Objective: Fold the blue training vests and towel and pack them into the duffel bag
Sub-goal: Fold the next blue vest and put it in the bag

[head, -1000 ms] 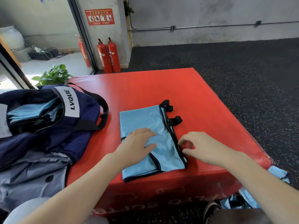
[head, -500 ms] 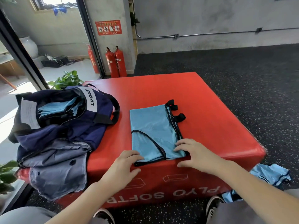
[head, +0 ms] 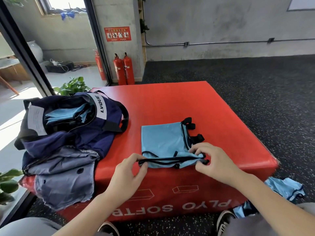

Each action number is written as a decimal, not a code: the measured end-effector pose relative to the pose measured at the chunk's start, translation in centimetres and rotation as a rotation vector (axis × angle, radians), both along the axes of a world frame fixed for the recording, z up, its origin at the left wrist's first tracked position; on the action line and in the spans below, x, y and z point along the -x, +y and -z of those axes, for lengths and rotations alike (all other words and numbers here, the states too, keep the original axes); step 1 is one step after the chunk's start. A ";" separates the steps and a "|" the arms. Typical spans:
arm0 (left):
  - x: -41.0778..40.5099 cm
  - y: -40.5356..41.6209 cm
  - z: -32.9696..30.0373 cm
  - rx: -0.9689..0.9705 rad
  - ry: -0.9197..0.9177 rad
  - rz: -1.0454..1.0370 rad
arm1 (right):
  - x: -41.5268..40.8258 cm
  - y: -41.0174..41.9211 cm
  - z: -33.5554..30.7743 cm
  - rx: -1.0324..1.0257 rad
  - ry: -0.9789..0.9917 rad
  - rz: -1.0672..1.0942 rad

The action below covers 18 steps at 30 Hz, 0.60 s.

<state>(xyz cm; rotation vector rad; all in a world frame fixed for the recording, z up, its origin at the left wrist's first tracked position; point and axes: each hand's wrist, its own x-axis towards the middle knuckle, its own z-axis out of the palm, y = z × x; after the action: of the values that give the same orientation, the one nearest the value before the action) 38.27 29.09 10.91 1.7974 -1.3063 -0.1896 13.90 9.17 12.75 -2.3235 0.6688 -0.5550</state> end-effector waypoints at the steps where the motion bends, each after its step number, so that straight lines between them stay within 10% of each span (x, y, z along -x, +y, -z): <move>1: 0.3 -0.2 -0.5 0.036 0.014 0.004 | -0.1 0.0 -0.7 -0.061 -0.019 0.003; 18: -4.7 -10.6 -1.1 0.127 0.321 -0.219 | -8.4 -8.6 -1.6 -0.098 -0.038 0.199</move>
<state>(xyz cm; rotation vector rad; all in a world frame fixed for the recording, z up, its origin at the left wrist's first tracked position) 42.96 18.47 12.06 1.7046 -0.8716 -0.2558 22.29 0.54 14.34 -2.1637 0.8955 -0.6403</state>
